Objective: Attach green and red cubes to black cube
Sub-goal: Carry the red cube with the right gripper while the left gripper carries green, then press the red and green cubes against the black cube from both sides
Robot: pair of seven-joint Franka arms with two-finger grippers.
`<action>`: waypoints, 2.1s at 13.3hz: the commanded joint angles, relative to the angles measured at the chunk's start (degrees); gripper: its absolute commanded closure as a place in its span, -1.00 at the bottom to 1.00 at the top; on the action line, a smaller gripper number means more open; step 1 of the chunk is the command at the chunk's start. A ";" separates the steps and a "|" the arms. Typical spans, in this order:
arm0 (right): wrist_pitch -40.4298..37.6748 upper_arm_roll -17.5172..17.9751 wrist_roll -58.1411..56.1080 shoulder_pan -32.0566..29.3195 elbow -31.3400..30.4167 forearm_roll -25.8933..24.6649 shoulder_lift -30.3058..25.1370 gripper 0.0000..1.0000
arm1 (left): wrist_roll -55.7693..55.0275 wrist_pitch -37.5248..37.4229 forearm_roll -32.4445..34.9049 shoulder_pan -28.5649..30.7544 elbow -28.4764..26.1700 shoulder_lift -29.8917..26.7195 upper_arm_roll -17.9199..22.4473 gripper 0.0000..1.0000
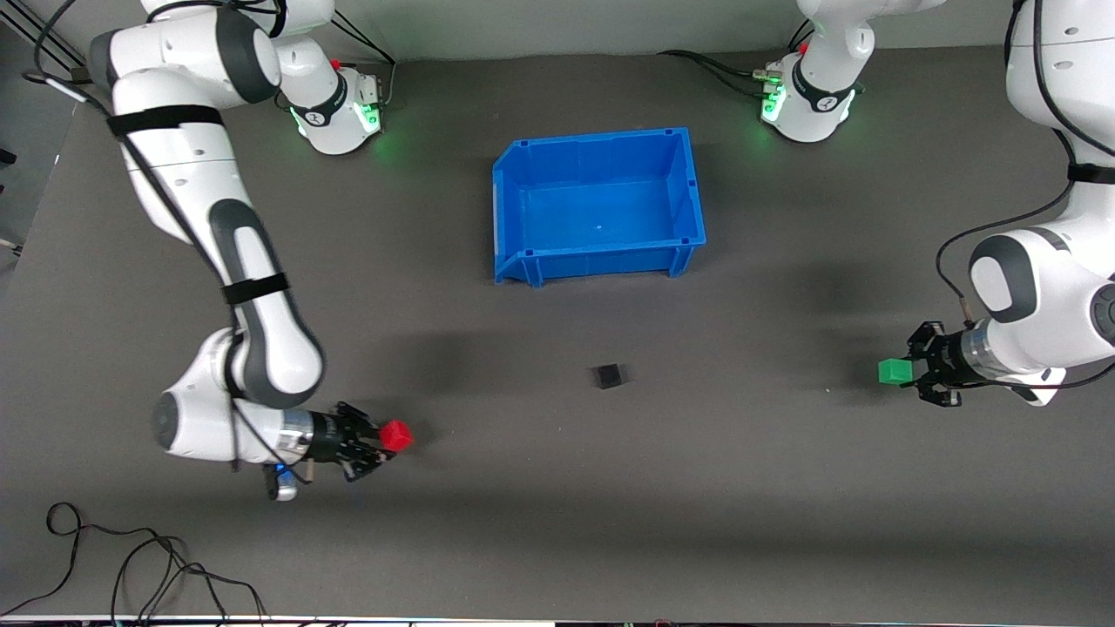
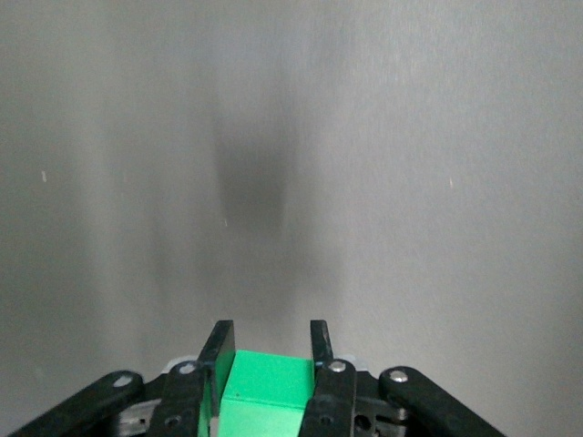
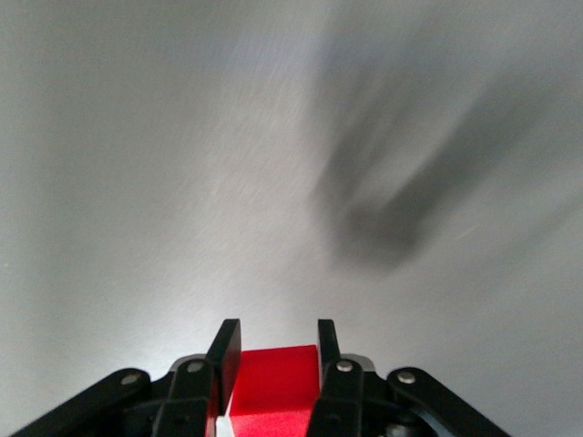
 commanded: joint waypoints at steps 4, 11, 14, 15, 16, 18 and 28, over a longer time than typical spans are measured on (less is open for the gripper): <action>6.58 -0.75 18.45 9.09 3.51 1.24 3.09 1.00 | -21.40 0.13 -0.03 -11.70 5.74 4.61 0.44 1.00; 11.16 -1.28 35.15 18.77 5.09 -1.74 5.90 1.00 | -35.90 0.13 5.95 -24.54 10.31 9.88 0.53 1.00; 11.16 -1.28 38.94 21.41 4.83 -2.80 5.99 1.00 | -41.62 0.21 5.86 -26.92 13.74 12.43 0.53 1.00; 11.16 -1.28 39.48 22.11 4.74 -3.33 5.90 1.00 | -43.29 0.21 5.86 -27.97 15.40 13.83 0.53 1.00; 11.08 -1.28 40.44 22.90 4.48 -3.68 5.99 1.00 | -44.79 0.21 5.86 -29.02 16.29 15.15 0.44 1.00; 11.16 -1.28 41.59 24.66 3.33 -4.03 6.42 1.00 | -46.73 1.70 4.98 -30.78 16.48 16.21 0.44 1.00; 11.25 -1.28 45.02 27.83 4.47 -8.08 9.41 1.00 | -54.20 6.54 4.72 -33.69 16.56 17.53 -2.97 1.00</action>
